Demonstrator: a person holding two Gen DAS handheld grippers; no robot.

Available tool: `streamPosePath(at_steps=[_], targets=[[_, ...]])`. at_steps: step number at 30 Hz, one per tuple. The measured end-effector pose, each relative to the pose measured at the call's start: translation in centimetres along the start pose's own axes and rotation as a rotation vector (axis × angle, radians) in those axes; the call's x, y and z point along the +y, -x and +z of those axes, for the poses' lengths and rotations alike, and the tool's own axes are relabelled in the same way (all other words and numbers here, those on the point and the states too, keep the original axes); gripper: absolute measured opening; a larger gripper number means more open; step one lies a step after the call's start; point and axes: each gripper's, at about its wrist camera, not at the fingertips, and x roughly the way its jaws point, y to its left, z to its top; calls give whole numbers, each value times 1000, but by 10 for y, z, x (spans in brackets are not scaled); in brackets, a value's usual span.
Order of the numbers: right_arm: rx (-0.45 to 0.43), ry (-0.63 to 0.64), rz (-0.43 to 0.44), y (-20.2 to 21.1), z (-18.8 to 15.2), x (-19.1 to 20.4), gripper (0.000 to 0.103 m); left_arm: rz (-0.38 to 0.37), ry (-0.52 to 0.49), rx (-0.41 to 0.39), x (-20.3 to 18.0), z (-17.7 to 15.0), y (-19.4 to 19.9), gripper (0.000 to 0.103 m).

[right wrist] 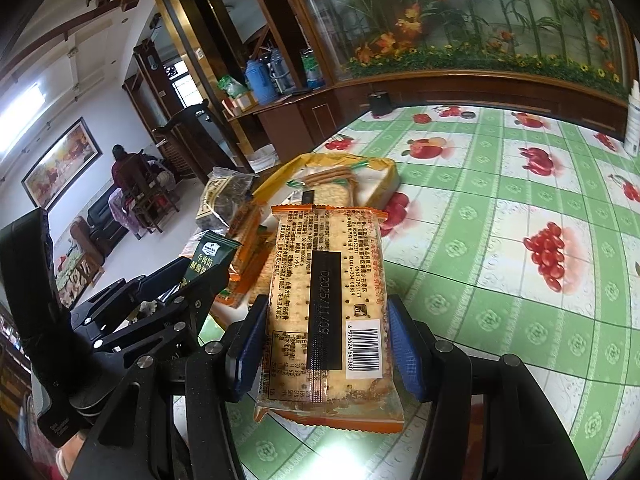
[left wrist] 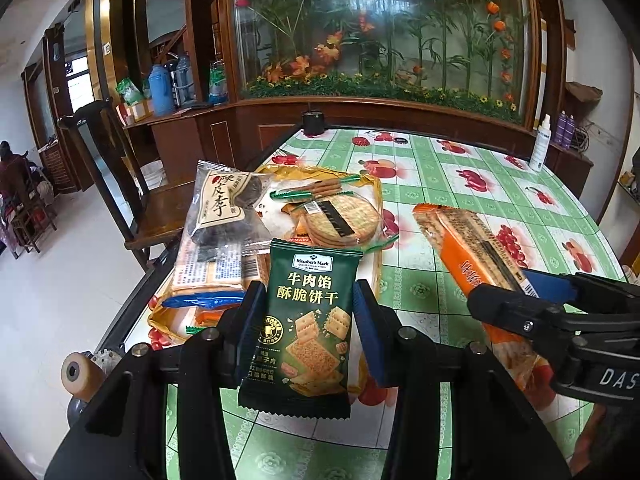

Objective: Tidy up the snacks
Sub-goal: 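Carry the green pack with the left tool while the right tool carries the orange pack toward the tray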

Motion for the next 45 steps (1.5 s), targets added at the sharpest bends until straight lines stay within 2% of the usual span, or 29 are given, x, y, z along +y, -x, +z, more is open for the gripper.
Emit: streamPosePath(at_steps=[25,45], targets=[[28,24,25,-25,9,11,58,2,37,11,18,2,-8,43],[58,44,50,-68,37,23,58,-3,86,47,34,8,-29,43]])
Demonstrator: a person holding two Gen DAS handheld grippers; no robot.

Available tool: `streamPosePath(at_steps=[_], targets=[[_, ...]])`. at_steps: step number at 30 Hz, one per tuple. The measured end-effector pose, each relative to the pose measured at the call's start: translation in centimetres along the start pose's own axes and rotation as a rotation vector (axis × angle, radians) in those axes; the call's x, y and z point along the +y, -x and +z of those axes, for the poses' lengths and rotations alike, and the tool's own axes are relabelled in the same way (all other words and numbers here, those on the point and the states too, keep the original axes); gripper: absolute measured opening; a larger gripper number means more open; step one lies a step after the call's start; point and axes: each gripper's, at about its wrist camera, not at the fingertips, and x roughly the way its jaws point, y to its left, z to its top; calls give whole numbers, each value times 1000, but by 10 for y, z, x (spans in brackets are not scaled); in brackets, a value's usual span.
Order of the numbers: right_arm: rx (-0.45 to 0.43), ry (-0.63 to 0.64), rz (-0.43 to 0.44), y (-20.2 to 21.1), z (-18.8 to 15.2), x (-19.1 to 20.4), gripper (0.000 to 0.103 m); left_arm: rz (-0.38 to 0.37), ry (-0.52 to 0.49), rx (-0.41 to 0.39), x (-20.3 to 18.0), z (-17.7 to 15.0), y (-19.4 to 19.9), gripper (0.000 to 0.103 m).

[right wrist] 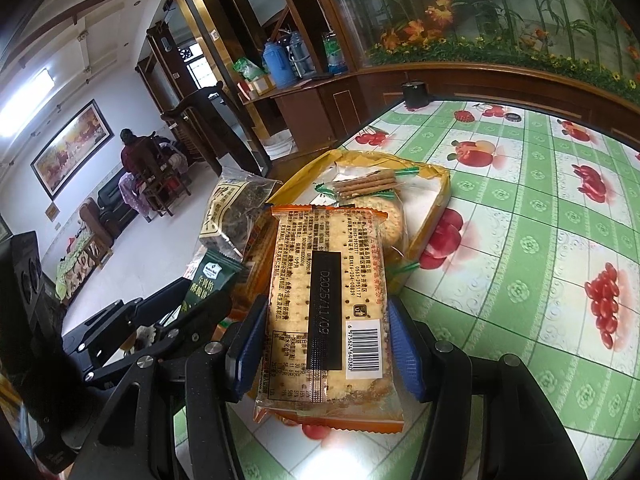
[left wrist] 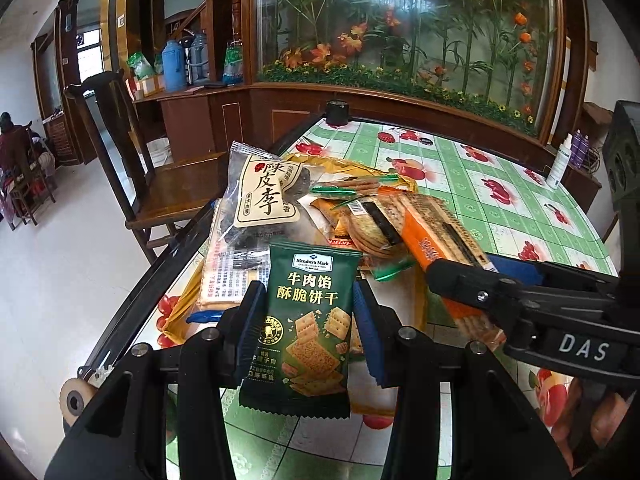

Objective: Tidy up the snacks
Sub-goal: 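Carry the green pack with the left tool while the right tool carries the orange pack toward the tray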

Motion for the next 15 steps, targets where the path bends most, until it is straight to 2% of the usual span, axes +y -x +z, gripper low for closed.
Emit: streamPosePath(at_steps=[15], targets=[[4,-7,18,-18,12,2,58,-22,0,-1,0,6,-7,43]])
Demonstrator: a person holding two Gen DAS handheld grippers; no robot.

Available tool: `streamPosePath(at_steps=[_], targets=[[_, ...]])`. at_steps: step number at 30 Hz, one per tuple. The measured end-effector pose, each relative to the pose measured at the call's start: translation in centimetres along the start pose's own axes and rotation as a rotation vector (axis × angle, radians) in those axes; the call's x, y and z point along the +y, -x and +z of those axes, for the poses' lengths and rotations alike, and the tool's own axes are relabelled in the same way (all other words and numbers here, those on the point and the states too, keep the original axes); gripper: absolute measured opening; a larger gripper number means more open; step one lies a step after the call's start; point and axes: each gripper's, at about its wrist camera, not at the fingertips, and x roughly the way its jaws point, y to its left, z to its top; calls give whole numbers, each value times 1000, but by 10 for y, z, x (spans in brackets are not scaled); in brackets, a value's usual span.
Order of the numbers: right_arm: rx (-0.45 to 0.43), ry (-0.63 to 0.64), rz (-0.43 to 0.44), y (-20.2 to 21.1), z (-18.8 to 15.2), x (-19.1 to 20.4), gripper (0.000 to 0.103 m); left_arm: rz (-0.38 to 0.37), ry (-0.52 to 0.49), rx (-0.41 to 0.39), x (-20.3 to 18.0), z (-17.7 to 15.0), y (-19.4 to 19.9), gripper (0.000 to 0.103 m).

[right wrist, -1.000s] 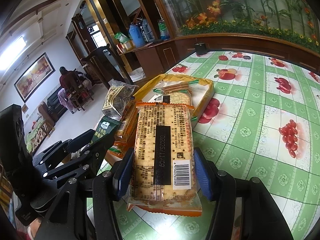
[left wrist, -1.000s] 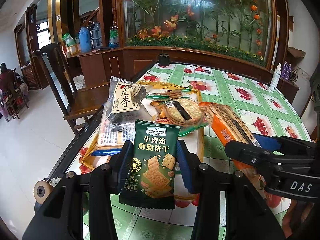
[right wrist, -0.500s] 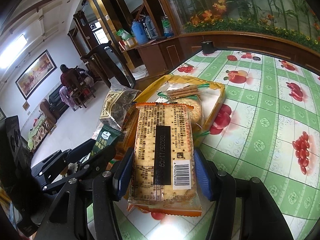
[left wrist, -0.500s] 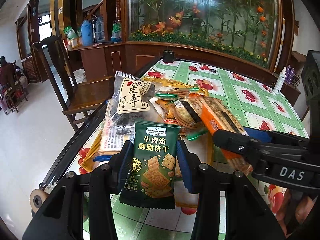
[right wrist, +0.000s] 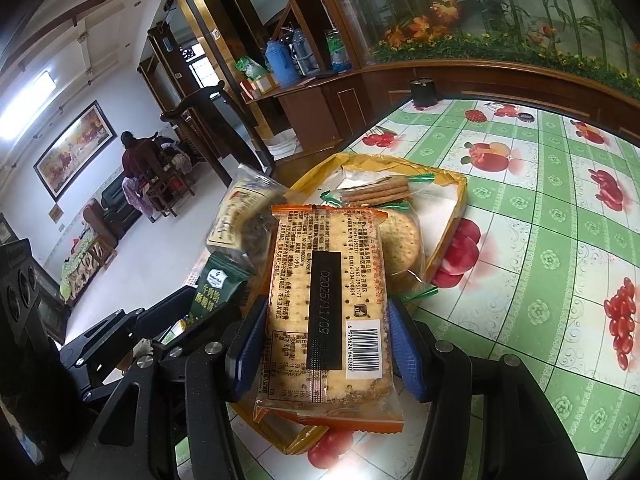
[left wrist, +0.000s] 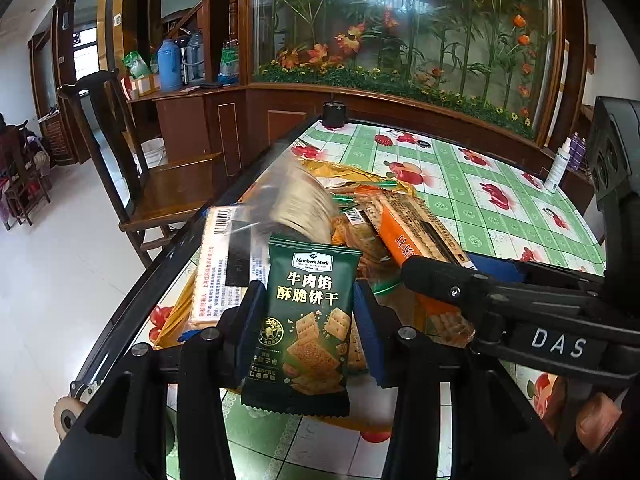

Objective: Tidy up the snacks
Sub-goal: 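Carry the green pack with the left tool while the right tool carries the orange pack toward the tray, then lower the orange pack into the tray with the right tool while the left tool lowers the green pack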

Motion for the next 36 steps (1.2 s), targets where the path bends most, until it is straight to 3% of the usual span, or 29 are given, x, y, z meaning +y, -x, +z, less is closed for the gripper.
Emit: streamPosePath(at_steps=[36], targets=[[-2,-52,7,-24,22,-9,58,-2,-3,9,-5,18,-18,43]])
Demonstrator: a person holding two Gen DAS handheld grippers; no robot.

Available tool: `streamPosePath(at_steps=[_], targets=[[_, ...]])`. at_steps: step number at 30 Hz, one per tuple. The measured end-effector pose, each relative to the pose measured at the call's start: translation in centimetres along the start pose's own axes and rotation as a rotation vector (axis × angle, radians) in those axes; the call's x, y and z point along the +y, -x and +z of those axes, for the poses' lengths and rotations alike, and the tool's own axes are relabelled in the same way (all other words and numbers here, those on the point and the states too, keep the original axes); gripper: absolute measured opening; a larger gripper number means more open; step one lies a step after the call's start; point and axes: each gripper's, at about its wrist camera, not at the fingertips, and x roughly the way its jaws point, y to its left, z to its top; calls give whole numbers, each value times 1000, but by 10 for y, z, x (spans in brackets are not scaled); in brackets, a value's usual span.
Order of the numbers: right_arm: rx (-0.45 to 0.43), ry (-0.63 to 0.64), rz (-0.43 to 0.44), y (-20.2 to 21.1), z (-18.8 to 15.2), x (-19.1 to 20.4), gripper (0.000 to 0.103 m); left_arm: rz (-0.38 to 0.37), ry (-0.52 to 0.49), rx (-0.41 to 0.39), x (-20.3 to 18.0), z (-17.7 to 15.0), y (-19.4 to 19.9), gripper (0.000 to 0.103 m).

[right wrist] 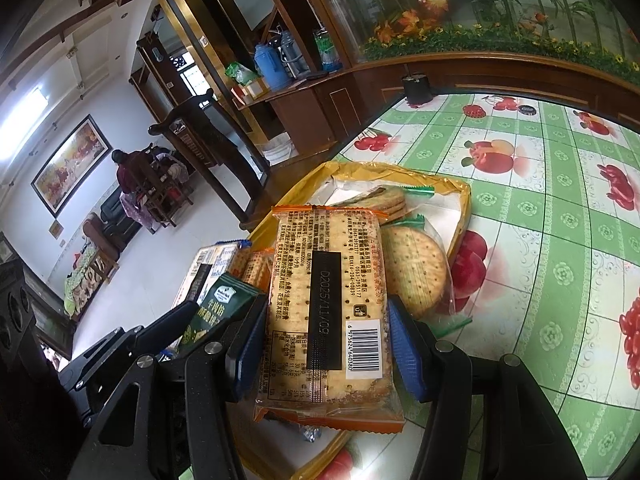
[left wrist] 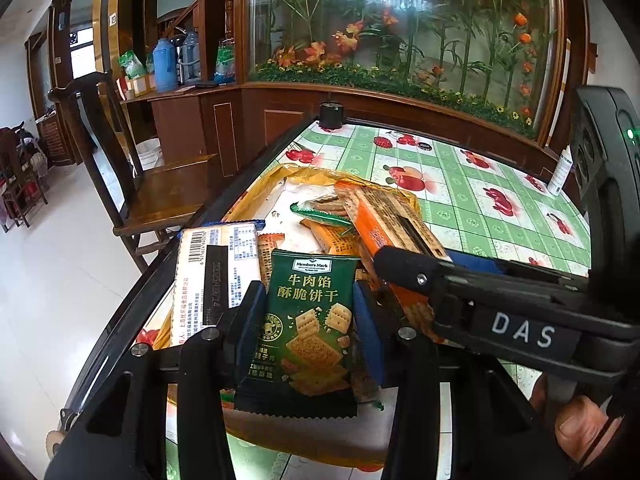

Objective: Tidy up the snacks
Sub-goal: 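Lower the orange pack into the tray with the right tool while the left tool lowers the green pack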

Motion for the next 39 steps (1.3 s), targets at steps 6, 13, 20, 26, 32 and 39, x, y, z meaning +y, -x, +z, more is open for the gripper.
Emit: streamPosePath(at_steps=[6,13,20,26,32,39], targets=[[-11,0,4,-2,8,0,58,0,-5,1,-2,2,-1,43],[-19,-6,10,-4,13,-2,58,9,-9,6,-1,5,-3,43],[-25,12,10,-5,17,3,58,13,-7,7,1,6,-4,43],[-24,12,11,-5,17,3,58,12,-9,10,1,6,-5,43],[-30,2,7,1,15,-1,59,20,-3,20,2,6,-7,43],[-34,-12,1,9,11,-6,60,36,-20,35,-2,6,-9,73]])
